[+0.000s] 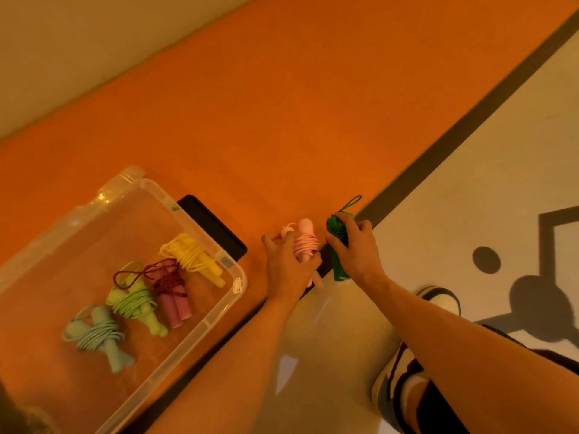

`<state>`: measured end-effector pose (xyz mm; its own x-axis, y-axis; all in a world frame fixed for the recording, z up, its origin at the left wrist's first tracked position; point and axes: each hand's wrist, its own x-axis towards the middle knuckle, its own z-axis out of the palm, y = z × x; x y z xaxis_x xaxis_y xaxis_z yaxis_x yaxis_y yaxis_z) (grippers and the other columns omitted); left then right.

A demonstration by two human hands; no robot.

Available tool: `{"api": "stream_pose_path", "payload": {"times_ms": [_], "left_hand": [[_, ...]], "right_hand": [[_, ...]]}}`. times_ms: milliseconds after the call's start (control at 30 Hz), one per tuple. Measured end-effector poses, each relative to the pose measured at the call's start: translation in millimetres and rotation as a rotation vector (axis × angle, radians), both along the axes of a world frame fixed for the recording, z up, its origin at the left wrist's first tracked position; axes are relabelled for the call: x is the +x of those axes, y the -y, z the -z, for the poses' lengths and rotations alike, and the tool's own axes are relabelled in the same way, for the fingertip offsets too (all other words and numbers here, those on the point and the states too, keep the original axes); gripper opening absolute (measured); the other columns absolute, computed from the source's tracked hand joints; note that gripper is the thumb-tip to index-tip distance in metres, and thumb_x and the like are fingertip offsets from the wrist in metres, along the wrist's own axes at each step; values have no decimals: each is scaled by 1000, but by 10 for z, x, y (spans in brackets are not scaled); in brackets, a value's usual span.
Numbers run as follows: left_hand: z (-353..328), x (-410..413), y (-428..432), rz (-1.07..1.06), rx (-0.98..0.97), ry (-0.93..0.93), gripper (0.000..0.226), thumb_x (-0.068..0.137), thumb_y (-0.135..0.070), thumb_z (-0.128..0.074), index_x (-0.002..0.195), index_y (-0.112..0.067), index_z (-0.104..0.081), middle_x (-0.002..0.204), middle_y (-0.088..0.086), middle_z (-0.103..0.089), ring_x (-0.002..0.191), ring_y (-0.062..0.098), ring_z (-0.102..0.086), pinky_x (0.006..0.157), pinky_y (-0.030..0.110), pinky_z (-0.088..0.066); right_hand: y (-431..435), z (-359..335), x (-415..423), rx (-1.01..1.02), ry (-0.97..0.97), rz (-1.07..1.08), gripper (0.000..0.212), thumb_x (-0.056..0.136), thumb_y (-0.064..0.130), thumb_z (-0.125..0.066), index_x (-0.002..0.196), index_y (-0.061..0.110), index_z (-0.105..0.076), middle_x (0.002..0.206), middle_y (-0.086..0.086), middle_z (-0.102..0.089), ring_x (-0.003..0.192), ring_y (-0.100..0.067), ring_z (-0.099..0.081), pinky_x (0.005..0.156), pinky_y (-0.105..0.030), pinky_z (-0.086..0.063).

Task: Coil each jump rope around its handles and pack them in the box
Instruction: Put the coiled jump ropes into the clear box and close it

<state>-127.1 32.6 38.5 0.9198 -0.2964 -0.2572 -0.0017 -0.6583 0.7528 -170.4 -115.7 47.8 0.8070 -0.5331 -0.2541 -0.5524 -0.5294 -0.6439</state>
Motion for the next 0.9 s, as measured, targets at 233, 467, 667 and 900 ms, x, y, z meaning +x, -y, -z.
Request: {"api": "stream_pose_path", "payload": {"times_ms": [233,467,667,900], "left_hand": [[-897,-44,245,95,-146,192,63,76,-33,-84,133,-25,-56,133,-7,-27,107,8,-44,73,18,-53],[-2022,279,-289,-9,-211,377,58,77,-33,-83,129,-22,-61,135,-2,-29,109,10,-43,74,15,-42],[-2474,452,-1549,-123,-118,500,53,77,-37,-82,125,-24,-62,129,-11,-26,107,14,-49,81,28,-48],[-2229,232,-2904,-403,-37,451,54,79,-31,-83,128,-20,-61,127,-10,-26,107,12,-48,80,18,-41]], "right_hand": [[475,-1019,75,-146,143,28,54,94,33,-66,143,23,-46,109,-5,-38,90,-20,-46,85,-25,-37],[165,-2228,486,-207,349,-67,54,93,32,-67,143,22,-47,107,-6,-40,89,-22,-46,79,-26,-34],[-967,-2724,900,-150,461,-281,55,94,33,-66,144,24,-45,110,-7,-41,87,-20,-45,74,-27,-35],[-2303,-2363,1041,-23,418,-531,53,93,32,-68,142,24,-48,107,-5,-40,90,-18,-46,75,-22,-34]]}}
